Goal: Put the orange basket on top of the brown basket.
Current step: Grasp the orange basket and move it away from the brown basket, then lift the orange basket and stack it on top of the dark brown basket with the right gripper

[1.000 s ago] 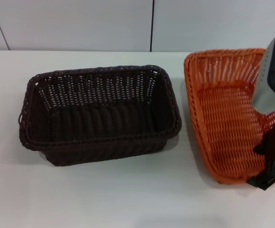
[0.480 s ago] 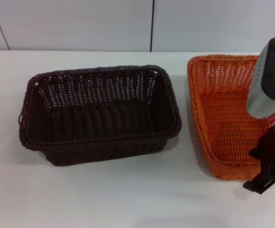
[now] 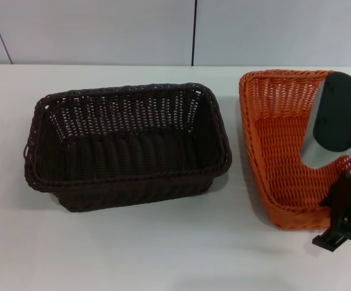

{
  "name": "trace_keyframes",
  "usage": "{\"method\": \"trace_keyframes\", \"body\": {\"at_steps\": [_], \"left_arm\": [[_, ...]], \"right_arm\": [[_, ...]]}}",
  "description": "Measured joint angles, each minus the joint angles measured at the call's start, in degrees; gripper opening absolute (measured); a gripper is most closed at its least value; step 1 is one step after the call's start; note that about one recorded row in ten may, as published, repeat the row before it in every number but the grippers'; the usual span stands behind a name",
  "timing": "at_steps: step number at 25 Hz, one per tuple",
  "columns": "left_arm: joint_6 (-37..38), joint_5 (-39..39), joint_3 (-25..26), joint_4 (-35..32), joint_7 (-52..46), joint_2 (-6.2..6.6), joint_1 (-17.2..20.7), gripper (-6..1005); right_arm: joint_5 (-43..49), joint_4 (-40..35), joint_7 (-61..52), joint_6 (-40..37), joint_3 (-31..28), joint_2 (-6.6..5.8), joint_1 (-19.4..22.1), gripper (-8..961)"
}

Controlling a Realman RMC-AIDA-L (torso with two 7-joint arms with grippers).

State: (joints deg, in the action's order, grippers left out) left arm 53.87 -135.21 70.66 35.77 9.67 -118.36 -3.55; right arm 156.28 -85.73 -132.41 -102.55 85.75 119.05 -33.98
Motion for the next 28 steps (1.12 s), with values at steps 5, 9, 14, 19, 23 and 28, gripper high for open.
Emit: {"method": "trace_keyframes", "body": {"at_steps": [5, 9, 14, 19, 23, 28], "left_arm": [[0.0, 0.0, 0.0, 0.0, 0.0, 0.06, 0.1, 828], [0.2, 0.1, 0.1, -0.1, 0.0, 0.12, 0.0, 828], [0.3, 0.0, 0.4, -1.2, 0.0, 0.17, -0.6, 827], [0.4, -0.1, 0.5, -1.4, 0.0, 0.15, -0.7, 827], [0.4, 0.0, 0.5, -1.5, 0.0, 0.14, -0.9, 827], [0.5, 0.1, 0.6, -1.9, 0.0, 0.15, -1.1, 827]], "right_arm": [[0.9, -0.3, -2.3, 2.2, 1.5, -0.11, 0.1, 725], [1.0, -0.4, -2.3, 2.3, 1.8, -0.14, 0.1, 575], [1.1, -0.2, -2.5, 2.7, 2.0, -0.06, 0.2, 346], [1.4, -1.1, -3.7, 2.8, 2.1, 0.01, 0.2, 164], [2.1, -5.1, -5.1, 2.5, 2.3, 0.03, 0.3, 156], [3.8, -12.4, -6.6, 1.6, 1.6, -0.17, 0.0, 145]]}}
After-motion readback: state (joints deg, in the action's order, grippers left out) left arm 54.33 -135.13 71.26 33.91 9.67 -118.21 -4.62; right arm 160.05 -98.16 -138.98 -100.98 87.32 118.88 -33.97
